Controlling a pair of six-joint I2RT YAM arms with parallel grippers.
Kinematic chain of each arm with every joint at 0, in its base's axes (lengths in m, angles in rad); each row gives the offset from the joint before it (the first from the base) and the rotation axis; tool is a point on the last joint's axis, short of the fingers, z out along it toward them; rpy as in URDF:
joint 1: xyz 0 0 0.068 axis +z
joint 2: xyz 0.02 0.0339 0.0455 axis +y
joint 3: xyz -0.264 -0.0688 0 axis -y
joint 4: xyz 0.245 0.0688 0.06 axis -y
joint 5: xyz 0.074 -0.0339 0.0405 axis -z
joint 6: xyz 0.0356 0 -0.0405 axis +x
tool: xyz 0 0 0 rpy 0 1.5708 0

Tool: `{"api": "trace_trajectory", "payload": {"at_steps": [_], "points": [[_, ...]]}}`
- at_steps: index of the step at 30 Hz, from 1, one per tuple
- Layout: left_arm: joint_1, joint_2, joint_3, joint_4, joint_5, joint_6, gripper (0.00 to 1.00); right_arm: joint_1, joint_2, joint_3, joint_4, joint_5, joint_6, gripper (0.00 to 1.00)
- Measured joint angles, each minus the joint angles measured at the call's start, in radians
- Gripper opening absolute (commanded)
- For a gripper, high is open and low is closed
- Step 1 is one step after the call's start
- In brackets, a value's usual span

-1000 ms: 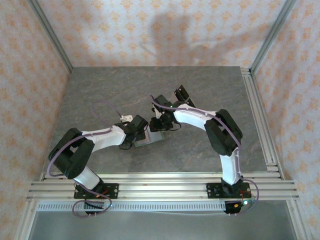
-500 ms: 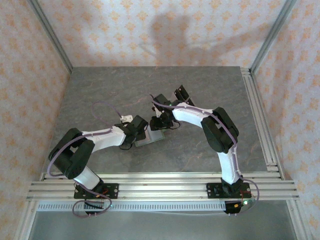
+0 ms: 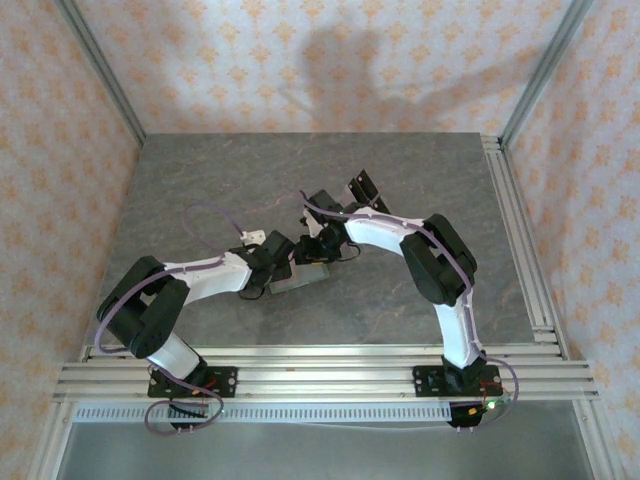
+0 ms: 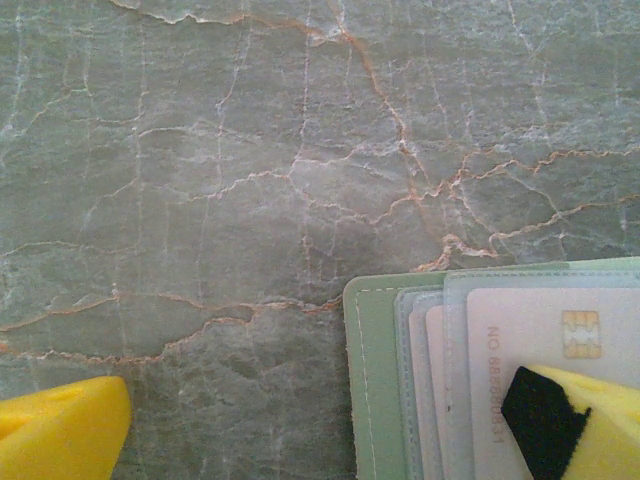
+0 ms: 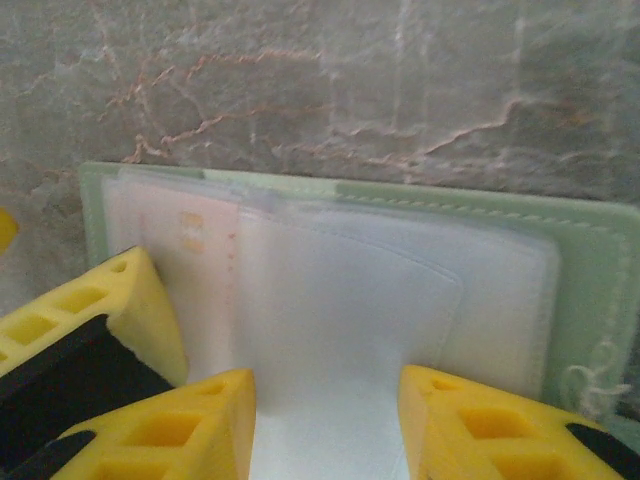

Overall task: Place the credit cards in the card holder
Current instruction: Flip over the card slot in the card holder.

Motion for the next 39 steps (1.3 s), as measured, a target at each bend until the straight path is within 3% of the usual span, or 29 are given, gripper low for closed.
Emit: {"api": "trace_trajectory", "payload": {"at_steps": [12, 21, 30, 39], "points": [[0.000, -0.029, -0.013, -0.010, 0.000, 0.000, 1.00, 0.003, 0.000, -0.025, 0.062, -0.078, 0.077, 0.41], [0.000, -0.224, -0.084, -0.095, 0.000, -0.007, 1.00, 0.010, 0.000, -0.029, 0.087, -0.085, 0.111, 0.41], [-0.027, -0.415, -0.161, -0.054, 0.044, 0.004, 1.00, 0.036, 0.000, -0.028, 0.116, -0.090, 0.145, 0.40], [-0.058, -0.498, -0.216, 0.001, 0.088, 0.011, 1.00, 0.067, 0.000, -0.026, 0.123, -0.093, 0.168, 0.41]]}}
